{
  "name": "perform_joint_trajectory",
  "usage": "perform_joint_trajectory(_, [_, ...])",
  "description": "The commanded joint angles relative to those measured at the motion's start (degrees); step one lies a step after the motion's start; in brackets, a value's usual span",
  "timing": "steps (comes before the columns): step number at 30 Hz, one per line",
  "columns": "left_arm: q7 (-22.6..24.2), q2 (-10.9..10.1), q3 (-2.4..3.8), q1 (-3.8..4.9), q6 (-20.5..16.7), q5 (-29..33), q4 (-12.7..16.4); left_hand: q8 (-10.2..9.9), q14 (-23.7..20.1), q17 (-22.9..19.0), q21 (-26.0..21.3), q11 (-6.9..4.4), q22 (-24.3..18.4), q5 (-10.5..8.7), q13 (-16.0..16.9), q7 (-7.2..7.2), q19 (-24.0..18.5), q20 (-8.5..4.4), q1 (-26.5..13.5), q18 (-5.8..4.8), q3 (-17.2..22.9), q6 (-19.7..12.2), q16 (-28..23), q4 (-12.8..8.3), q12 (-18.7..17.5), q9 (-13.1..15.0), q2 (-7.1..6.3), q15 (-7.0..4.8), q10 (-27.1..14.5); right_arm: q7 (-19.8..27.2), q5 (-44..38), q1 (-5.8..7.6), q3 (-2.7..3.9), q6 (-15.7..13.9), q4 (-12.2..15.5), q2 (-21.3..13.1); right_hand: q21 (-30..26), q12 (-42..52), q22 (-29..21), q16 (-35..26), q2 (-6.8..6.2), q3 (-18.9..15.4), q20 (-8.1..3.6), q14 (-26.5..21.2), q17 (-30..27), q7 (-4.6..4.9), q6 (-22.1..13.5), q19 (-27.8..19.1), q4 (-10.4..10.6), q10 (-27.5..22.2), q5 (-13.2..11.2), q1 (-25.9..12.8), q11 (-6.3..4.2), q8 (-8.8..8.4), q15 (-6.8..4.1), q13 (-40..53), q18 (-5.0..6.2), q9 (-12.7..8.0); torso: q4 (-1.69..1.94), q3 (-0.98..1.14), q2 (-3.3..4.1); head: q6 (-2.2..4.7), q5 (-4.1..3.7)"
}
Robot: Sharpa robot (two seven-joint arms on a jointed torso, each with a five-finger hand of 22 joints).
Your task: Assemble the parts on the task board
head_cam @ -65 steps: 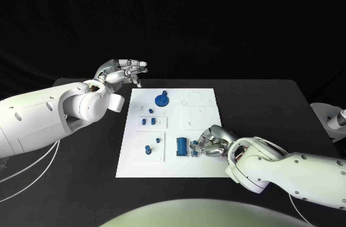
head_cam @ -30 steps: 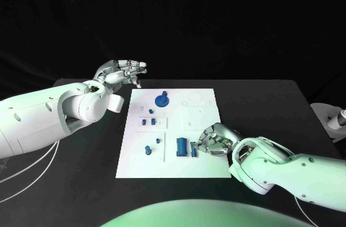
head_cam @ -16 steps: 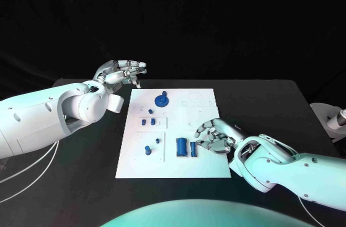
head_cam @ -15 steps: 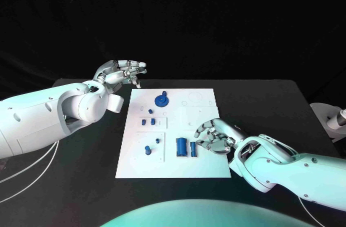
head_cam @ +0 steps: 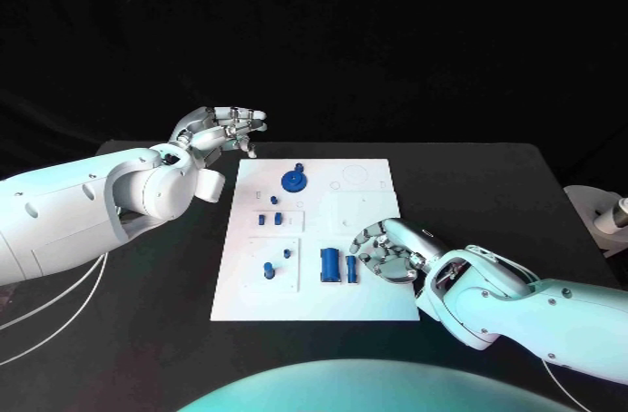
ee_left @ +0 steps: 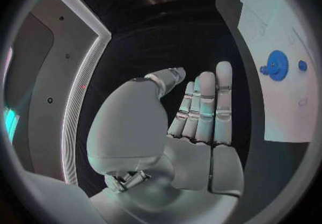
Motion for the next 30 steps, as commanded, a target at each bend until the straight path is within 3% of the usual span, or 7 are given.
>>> perform_joint_trajectory(1, [0.3, 0.09, 0.04, 0.04, 0.88, 0.24, 0.08, 0.18, -0.13, -0.05, -0.13, 0.01, -0.08, 0.26, -0.09, 0.91, 0.13, 0.29, -0.55, 0.39, -0.06, -0.51, 0.33, 0.31, 0.32, -0.06, -0.05, 0.07, -0.45, 0.74, -1.07, -0.1, -0.02, 2.06, -0.14, 0.1, 0.26, 0.21, 15.08, 0.2, 0.11, 0.86, 0.59, 5.18, 11.43, 0.07, 0.35, 6.0, -0.22, 0.09, 0.24, -0.93, 0.29, -0.51, 0.39, 4.15, -0.4, -0.19, -0.04, -0.01, 0.0, -0.06, -0.01])
perform_joint_trajectory(12, [0.28, 0.11, 0.04, 0.04, 0.91, 0.24, 0.07, 0.26, -0.14, -0.09, -0.15, 0.01, -0.1, 0.27, -0.1, 0.91, 0.14, 0.3, -0.52, 0.4, 0.04, -0.56, 0.38, 0.39, 0.43, -0.06, 0.08, 0.07, -0.51, 0.41, -0.86, -0.14, -0.02, 2.3, -0.68, 0.62, 0.26, 0.25, 15.08, 0.23, 1.04, 3.43, 0.7, 5.19, 11.51, 0.2, 0.37, 6.0, -1.28, 0.12, -0.08, -2.47, 0.42, -1.21, 0.5, 4.08, -0.4, -0.81, 0.01, 0.02, 0.04, -0.15, 0.02])
perform_joint_trajectory(30, [0.23, 0.04, 0.04, 0.04, 0.86, 0.23, 0.09, 0.26, -0.14, -0.09, -0.15, 0.01, -0.1, 0.27, -0.1, 0.91, 0.14, 0.3, -0.52, 0.4, 0.04, -0.56, 0.38, 0.39, 0.43, -0.06, 0.08, 0.07, -0.51, -0.77, -1.35, -0.15, -0.02, 4.34, -1.21, 0.98, 0.26, 0.39, 15.08, 0.28, 1.21, 4.25, 0.7, 5.22, 11.63, 0.01, 1.3, 6.0, -1.91, 0.22, -0.2, -3.42, 0.3, -0.91, 0.42, 4.09, -0.4, -0.82, -0.01, -0.02, -0.02, -0.37, 0.13])
